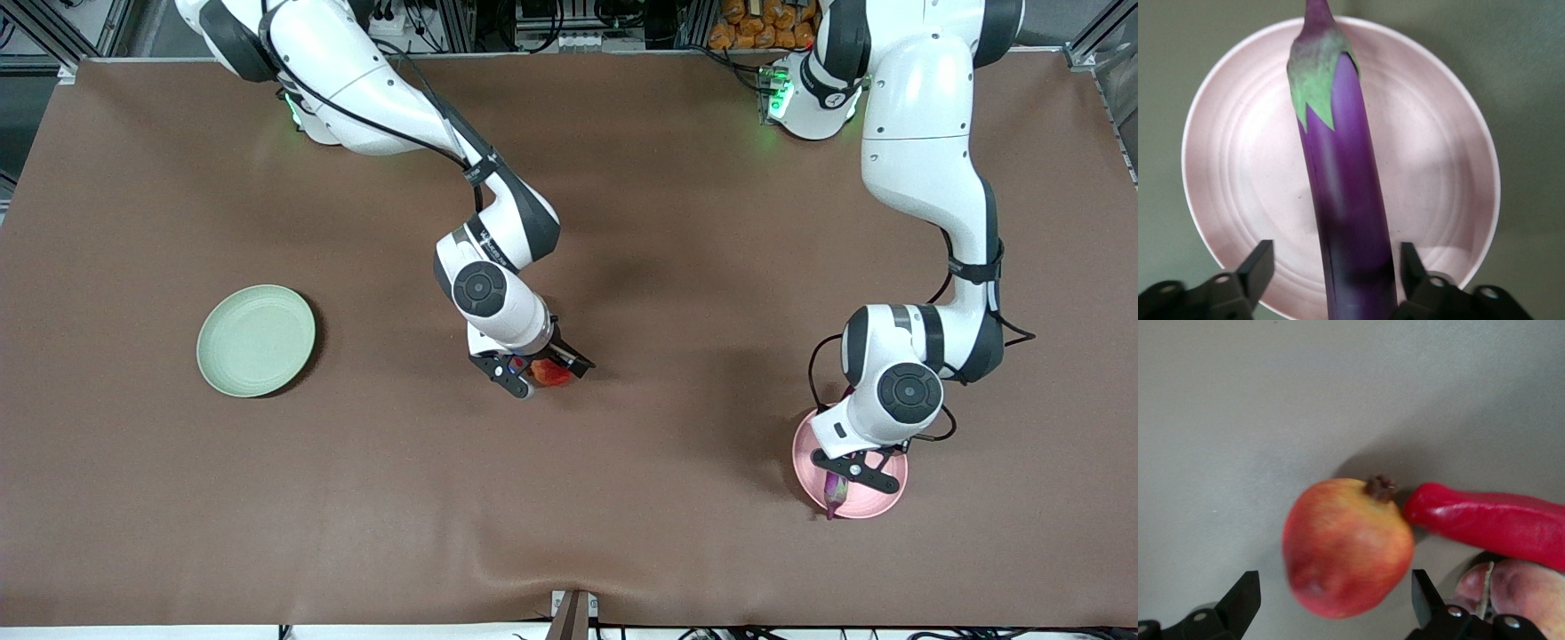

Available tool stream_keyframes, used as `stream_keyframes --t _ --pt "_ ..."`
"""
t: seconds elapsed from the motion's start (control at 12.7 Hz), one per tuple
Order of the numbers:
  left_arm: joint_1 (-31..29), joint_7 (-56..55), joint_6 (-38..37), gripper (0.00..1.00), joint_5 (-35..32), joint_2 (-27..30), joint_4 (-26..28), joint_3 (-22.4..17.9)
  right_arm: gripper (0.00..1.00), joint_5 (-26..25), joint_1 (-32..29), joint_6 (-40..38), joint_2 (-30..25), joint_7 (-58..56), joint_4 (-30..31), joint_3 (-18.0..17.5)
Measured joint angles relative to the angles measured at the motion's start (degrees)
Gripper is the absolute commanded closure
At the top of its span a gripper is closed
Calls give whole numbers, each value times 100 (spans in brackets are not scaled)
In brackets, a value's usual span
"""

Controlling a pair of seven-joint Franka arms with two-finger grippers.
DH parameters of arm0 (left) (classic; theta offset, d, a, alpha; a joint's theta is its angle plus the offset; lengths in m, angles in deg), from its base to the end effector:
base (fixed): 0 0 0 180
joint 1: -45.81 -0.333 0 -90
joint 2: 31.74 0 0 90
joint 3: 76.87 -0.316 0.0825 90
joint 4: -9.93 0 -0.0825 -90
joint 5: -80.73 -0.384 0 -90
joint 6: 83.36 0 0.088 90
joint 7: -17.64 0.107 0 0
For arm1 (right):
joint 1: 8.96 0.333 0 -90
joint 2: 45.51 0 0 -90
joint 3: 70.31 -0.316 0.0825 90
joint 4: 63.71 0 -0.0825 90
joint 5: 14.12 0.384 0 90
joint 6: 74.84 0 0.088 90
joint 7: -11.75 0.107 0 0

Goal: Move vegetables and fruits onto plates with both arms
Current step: 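Lower the eggplant onto the pink plate while the right gripper grasps the pomegranate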

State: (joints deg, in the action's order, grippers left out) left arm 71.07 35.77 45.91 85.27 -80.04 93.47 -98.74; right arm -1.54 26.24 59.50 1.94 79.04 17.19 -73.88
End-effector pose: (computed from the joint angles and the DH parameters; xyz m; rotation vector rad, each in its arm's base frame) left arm 0.7149 -0.0954 0.2074 -2.8494 0.6448 0.0228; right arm 0.5809 0.4585 0.2164 -2.7677 0.9575 0.1544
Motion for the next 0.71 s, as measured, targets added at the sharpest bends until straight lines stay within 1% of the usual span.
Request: stream_keyframes --t 0.08,0.16,0.24,0.31,0.55,0.63,0.71 --pt "1 0 5 0 0 22 -45 0 51 -29 0 3 29 0 0 5" --pt "3 0 9 0 0 56 -100 0 75 -33 0 11 50 0 -1 9" --pt "8 0 14 0 0 108 -159 0 94 -33 0 23 60 0 -3 12" --pt "14 0 14 0 0 184 -206 0 100 -33 0 27 54 0 -25 20" --pt "46 -29 11 0 2 527 -255 2 100 -33 -23 -16 55 0 -223 74" --pt "55 -51 -20 0 3 668 -256 4 100 -31 -66 -236 55 1 -388 93" --pt "62 -65 -103 0 3 821 -257 6 100 -30 -189 -715 45 2 -670 110"
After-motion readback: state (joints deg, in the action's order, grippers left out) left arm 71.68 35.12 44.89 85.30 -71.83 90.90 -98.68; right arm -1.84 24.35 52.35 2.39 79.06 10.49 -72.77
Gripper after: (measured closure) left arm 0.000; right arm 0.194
